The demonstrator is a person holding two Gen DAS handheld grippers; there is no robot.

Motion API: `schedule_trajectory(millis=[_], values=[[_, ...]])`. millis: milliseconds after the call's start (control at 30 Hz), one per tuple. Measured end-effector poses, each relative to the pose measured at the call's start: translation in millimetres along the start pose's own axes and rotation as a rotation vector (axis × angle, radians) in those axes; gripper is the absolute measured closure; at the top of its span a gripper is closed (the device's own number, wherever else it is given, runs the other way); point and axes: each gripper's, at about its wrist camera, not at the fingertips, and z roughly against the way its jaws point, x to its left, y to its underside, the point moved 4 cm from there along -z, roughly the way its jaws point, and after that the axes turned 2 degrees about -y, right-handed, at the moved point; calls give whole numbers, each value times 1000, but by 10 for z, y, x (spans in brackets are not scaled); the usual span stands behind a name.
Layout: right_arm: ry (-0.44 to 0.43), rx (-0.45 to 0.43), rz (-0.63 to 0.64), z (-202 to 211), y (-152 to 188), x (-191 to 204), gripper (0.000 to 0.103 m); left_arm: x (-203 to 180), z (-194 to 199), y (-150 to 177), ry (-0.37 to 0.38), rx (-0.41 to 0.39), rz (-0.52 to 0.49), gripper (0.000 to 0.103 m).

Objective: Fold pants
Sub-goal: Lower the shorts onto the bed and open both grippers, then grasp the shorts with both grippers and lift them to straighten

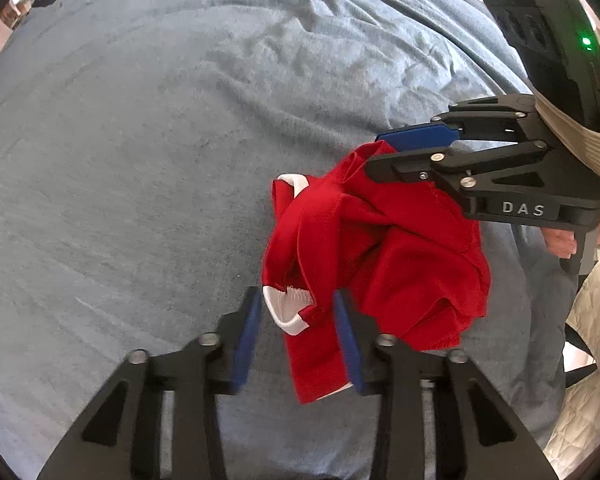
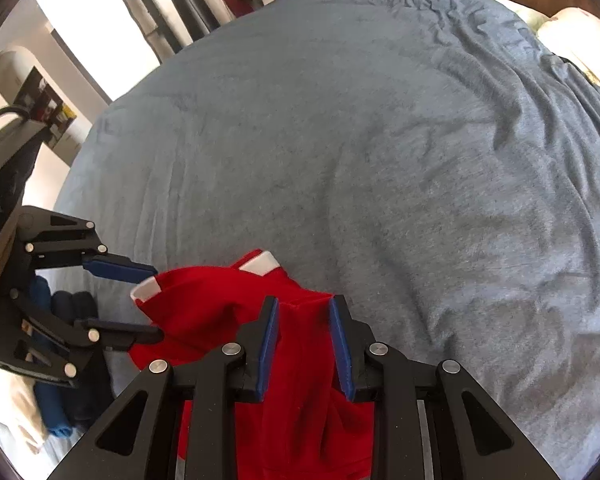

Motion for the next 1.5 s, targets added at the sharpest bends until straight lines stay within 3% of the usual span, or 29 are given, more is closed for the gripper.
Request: schedule_trajectory(millis=[33, 100, 200, 433, 667, 867, 1100, 1500], values=[[-4, 3, 0, -4, 5, 0, 76, -2, -15, 2, -2, 6, -3, 82], [0, 1, 2, 4, 19, -16, 92, -6, -19, 9, -12, 8, -12, 86], [2, -18, 11, 111, 38, -34, 95, -1, 21, 23, -33, 1, -18, 90], [-4, -65, 136, 602, 64, 38, 95, -37, 145, 72, -108, -12, -59, 92], [-3, -60, 366, 1030, 230, 406, 95, -292, 255, 118, -173, -12, -189, 92], [-34, 11, 456, 1058, 574, 629, 95, -377, 296, 270, -261, 18, -278, 92], [-50, 145, 517, 774, 1085, 710, 95, -368, 181, 461, -357, 82, -367, 92], [-66, 276, 470, 446, 1530, 729, 94, -307, -76, 585, -458, 177, -427, 89]])
